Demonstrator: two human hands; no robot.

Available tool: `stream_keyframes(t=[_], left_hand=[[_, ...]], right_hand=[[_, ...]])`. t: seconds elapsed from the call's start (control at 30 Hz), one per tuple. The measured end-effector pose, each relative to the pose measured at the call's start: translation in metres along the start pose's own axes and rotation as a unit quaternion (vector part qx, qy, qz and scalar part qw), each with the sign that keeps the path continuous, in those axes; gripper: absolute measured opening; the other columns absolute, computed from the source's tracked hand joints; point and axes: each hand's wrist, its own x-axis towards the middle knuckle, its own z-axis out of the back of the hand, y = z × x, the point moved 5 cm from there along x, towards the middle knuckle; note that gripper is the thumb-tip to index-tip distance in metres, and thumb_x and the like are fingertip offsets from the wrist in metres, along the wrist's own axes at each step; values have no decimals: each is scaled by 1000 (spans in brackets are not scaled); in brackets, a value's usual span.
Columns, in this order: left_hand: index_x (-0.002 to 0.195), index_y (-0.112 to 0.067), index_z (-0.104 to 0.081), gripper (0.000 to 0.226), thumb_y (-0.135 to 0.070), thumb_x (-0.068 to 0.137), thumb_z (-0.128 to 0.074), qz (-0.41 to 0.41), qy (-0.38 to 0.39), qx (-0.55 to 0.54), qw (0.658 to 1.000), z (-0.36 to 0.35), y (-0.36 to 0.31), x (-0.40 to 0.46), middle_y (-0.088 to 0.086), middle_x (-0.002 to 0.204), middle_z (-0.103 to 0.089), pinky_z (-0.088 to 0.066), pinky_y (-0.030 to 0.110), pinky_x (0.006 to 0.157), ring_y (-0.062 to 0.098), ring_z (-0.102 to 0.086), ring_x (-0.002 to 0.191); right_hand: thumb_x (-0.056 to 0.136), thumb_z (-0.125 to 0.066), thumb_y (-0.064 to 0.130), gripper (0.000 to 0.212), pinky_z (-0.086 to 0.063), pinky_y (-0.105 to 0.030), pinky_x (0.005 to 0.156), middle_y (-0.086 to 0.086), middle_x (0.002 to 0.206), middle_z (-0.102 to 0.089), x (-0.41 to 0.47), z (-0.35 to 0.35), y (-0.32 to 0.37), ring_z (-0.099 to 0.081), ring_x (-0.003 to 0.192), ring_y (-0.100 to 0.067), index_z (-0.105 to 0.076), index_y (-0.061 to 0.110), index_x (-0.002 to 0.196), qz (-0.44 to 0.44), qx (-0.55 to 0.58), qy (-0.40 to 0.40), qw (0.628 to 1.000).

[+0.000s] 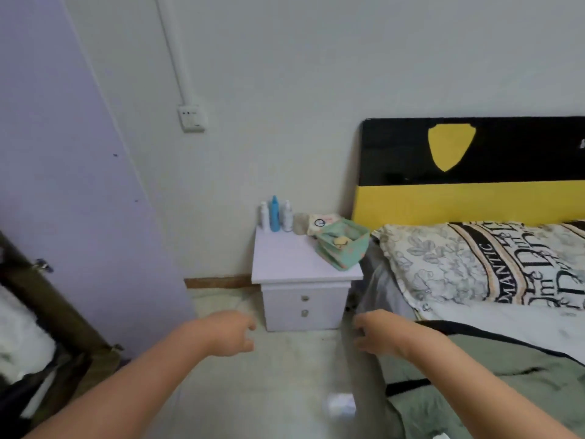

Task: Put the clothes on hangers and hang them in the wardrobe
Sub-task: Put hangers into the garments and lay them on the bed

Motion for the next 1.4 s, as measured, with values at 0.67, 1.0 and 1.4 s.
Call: stream_keyframes(t=[0.67,1.0,1.4], left_hand=[[136,-17,-42,48,-39,94,-47,290,-60,-255,920,-38,336,-156,2,138,-46,-37,22,98,15,-46,121],[141,-16,-35,49,-33,97,-45,434,-168,-369,805,-36,403,-233,5,142,-42,-34,18,99,15,-43,126],[130,-15,-49,36,-24,95,-50,477,-388,-326,719,8,537,-334,2,128,-53,-40,20,96,10,-51,110]], right_hand=[[96,-43,30,49,-33,-27,104,-3,145,-40,142,49,383,-39,132,-21,-35,19,143,313,-157,62,935],[98,-42,29,44,-33,-31,106,-3,144,-40,163,97,536,-41,130,-21,-38,20,141,457,-215,53,862],[97,-46,18,36,-42,-4,69,-5,116,-59,112,142,748,-57,90,-11,-48,14,133,625,-10,-22,780]])
